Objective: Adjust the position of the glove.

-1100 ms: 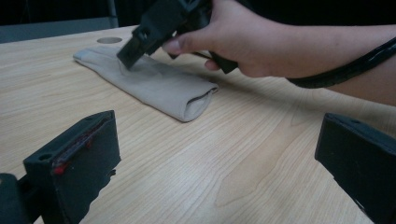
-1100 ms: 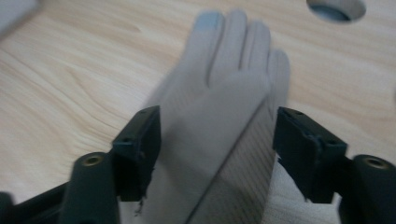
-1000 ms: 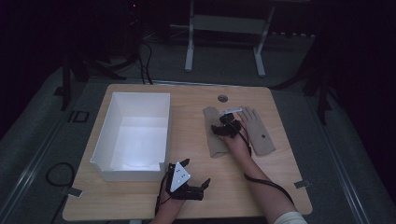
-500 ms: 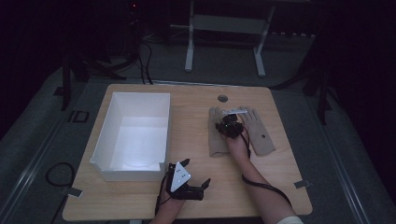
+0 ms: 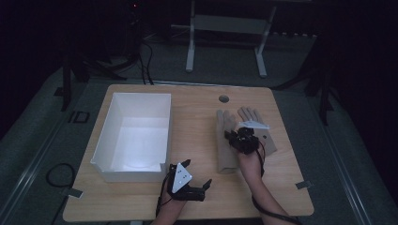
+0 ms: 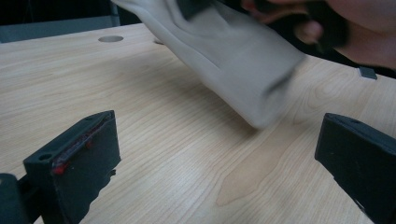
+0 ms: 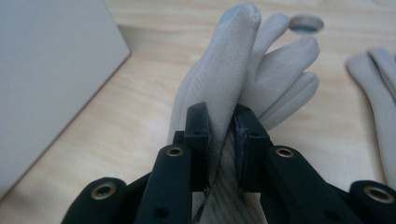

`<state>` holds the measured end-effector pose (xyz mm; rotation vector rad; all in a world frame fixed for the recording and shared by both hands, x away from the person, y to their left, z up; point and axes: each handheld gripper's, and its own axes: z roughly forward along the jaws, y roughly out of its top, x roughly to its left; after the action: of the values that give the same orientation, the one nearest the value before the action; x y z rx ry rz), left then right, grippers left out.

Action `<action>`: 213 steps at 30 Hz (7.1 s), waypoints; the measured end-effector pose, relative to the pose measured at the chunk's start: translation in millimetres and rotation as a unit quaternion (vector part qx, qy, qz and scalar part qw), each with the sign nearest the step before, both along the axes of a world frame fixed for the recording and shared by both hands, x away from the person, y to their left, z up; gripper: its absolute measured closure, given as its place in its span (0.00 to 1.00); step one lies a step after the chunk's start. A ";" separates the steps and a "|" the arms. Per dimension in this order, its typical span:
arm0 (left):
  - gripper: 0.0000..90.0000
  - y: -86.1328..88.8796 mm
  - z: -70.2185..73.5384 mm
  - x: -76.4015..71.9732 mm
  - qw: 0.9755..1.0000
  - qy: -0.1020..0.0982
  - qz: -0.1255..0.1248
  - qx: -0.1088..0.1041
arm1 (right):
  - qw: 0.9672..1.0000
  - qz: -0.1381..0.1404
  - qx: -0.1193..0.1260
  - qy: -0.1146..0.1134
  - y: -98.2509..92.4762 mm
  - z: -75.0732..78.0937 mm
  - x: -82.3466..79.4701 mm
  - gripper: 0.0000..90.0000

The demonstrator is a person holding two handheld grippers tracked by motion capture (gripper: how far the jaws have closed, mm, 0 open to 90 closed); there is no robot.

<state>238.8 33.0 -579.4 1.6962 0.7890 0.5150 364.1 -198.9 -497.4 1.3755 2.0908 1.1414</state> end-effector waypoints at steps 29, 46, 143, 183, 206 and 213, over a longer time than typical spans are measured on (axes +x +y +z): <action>0.00 -1.0 0.3 0.3 1.000 0.002 -0.005 0.006 | 0.998 0.008 -0.063 0.016 -16.0 -62.9 -10.1 0.56; 0.00 -0.9 0.2 0.6 1.000 0.004 -0.004 0.004 | 0.997 0.000 -0.065 -0.045 -85.9 -17.1 24.5 0.57; 0.00 0.0 0.2 1.4 1.000 0.007 -0.002 0.001 | 0.988 -0.129 -0.068 0.049 -140.8 -43.5 -9.5 0.81; 0.00 -0.3 0.3 1.2 1.000 0.008 -0.001 0.003 | 0.994 0.008 -0.105 0.019 -163.9 -56.8 -20.7 0.89; 0.00 -0.9 0.2 0.8 1.000 0.004 -0.001 0.003 | 0.989 -0.044 -0.063 -0.130 -96.0 61.1 -32.5 0.91; 0.00 -0.7 0.2 0.7 1.000 0.003 -0.002 0.004 | 0.992 -0.025 -0.027 -0.118 -67.5 72.9 -32.1 0.91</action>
<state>239.5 32.3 -579.2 1.7070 0.7887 0.5115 332.0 -266.4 -424.4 1.1988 1.8952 1.1580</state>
